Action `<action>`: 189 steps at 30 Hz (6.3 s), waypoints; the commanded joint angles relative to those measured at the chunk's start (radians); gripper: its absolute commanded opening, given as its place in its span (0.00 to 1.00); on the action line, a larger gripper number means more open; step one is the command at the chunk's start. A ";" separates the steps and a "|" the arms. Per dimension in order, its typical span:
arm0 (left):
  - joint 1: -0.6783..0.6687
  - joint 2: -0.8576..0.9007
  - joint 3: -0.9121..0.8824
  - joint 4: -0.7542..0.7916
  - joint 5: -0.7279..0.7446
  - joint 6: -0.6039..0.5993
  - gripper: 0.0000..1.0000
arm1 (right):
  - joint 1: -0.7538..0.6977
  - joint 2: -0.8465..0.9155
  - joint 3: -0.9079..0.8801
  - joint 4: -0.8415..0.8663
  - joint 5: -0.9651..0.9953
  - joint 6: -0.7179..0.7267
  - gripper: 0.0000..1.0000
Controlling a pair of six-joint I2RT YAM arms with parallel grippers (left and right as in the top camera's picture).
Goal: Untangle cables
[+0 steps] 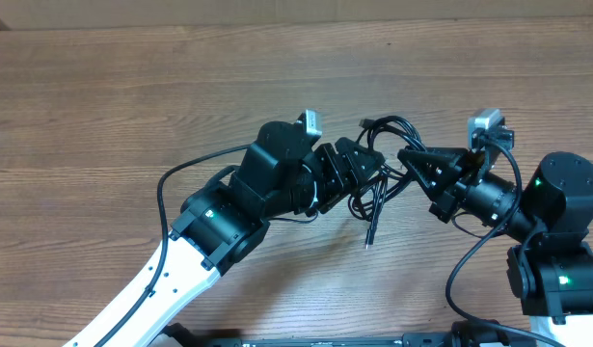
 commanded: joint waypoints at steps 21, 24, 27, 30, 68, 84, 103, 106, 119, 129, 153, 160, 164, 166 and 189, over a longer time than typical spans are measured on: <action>-0.029 0.051 0.021 0.083 -0.015 -0.135 0.56 | -0.002 -0.006 0.021 0.008 -0.185 0.045 0.04; -0.029 0.051 0.021 0.083 -0.047 -0.134 0.50 | -0.002 -0.006 0.021 0.008 -0.215 0.045 0.04; -0.029 0.051 0.021 0.083 -0.063 -0.134 0.39 | -0.002 -0.006 0.021 0.008 -0.230 0.045 0.04; -0.029 0.051 0.021 0.083 -0.064 -0.123 0.21 | -0.002 -0.006 0.021 0.008 -0.230 0.045 0.04; 0.026 -0.057 0.021 -0.038 -0.149 0.768 0.04 | -0.002 -0.006 0.021 -0.230 0.168 0.037 0.87; 0.023 -0.054 0.021 -0.035 -0.083 0.688 0.04 | -0.001 -0.006 0.021 -0.173 0.002 -0.208 0.52; 0.024 -0.054 0.021 -0.030 -0.117 0.591 0.04 | -0.002 0.011 0.021 -0.228 0.239 -0.119 0.04; 0.024 -0.054 0.021 -0.021 -0.118 0.590 0.04 | -0.002 0.011 0.021 -0.266 0.299 -0.105 0.04; 0.024 -0.054 0.021 -0.014 -0.138 0.592 0.04 | -0.002 0.014 0.021 -0.439 0.375 -0.047 0.04; 0.024 -0.054 0.021 -0.015 -0.156 0.609 0.04 | -0.002 0.072 0.021 -0.555 0.407 0.169 0.04; 0.023 -0.054 0.021 -0.049 -0.106 0.788 0.04 | -0.002 0.072 0.021 -0.271 -0.016 -0.251 0.47; 0.023 -0.053 0.021 -0.037 -0.011 0.790 0.04 | -0.002 0.080 0.021 -0.222 0.003 -0.354 0.47; 0.022 -0.053 0.021 -0.036 0.011 0.789 0.04 | -0.002 0.100 0.021 -0.215 0.003 -0.361 0.41; 0.022 -0.053 0.021 -0.033 0.031 0.790 0.04 | -0.002 0.117 0.021 -0.215 0.003 -0.361 0.38; 0.023 -0.053 0.021 -0.085 -0.081 0.703 0.05 | -0.002 0.114 0.021 -0.207 -0.027 -0.360 0.34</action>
